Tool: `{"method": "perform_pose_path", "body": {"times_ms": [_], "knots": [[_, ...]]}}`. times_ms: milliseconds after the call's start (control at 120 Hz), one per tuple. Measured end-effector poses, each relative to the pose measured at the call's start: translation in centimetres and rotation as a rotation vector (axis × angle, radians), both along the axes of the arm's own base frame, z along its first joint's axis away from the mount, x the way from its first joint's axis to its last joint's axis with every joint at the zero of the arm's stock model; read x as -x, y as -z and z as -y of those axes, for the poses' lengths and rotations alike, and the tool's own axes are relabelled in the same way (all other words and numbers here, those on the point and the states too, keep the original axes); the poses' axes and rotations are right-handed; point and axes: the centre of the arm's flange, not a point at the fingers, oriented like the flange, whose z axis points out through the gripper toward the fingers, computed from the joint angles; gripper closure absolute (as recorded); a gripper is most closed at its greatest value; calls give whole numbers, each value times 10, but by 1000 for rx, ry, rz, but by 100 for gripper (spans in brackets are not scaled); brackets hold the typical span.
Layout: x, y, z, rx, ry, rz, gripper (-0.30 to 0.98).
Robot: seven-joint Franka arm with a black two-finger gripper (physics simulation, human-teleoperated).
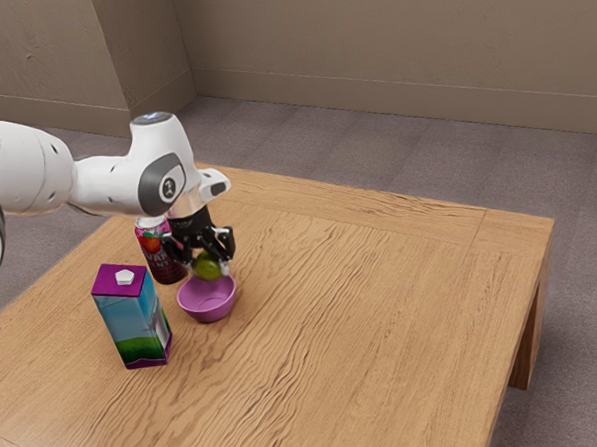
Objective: Place the pear in the bowl.
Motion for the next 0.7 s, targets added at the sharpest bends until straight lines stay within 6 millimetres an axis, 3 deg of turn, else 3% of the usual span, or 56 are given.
{"method": "perform_pose_path", "body": {"times_ms": [208, 392, 458, 500, 600, 700], "knots": [[-1, -2, 1, 25, 49, 7, 19], [-2, -4, 3, 32, 95, 11, 8], [-3, -13, 6, 34, 115, 18, 6], [-8, -32, 11, 34, 134, 36, 5], [-9, -104, 32, 35, 195, 91, 3], [25, -212, 56, 7, 271, 162, 2]]}}
